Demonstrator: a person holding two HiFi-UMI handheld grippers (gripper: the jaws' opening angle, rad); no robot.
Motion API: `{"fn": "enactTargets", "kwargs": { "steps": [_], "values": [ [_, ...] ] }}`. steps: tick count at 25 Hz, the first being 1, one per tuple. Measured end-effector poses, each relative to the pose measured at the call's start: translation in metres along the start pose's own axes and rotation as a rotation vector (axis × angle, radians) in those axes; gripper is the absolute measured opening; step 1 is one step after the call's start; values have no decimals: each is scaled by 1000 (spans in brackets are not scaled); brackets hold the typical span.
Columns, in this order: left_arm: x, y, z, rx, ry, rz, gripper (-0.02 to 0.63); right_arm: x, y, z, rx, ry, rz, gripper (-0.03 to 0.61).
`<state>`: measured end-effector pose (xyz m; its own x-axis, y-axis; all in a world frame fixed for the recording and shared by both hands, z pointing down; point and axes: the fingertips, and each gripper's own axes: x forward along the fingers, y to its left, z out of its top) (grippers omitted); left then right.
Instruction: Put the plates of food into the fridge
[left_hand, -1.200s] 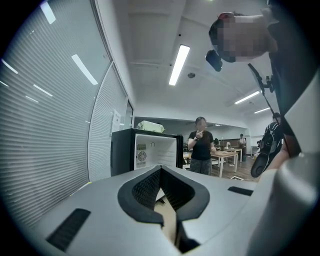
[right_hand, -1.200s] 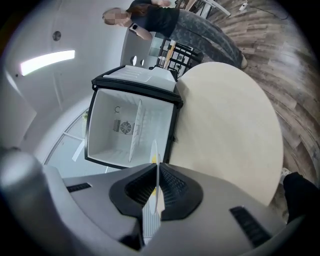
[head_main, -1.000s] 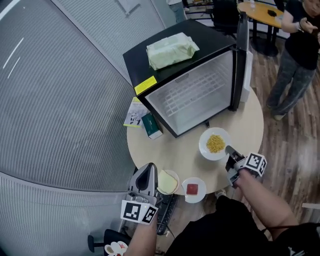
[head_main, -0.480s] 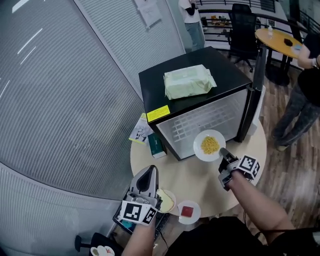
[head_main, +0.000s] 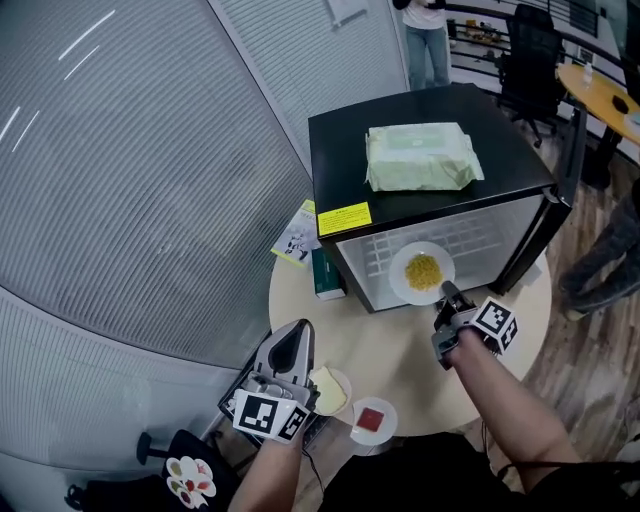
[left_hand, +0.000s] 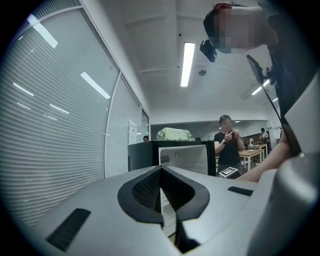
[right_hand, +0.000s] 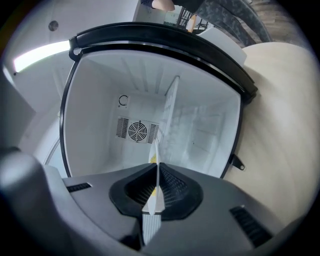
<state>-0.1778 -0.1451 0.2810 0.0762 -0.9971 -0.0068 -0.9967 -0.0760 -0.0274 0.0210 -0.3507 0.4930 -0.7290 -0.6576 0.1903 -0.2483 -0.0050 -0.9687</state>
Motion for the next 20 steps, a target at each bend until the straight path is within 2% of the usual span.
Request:
{"fn": "enactTargets", "kwargs": {
  "steps": [10, 20],
  "values": [
    [-14, 29, -14, -4, 51, 110, 3, 53, 11, -4, 53, -27, -19, 18],
    [-30, 37, -20, 4, 57, 141, 3, 77, 13, -4, 84, -81, -31, 20]
  ]
}}
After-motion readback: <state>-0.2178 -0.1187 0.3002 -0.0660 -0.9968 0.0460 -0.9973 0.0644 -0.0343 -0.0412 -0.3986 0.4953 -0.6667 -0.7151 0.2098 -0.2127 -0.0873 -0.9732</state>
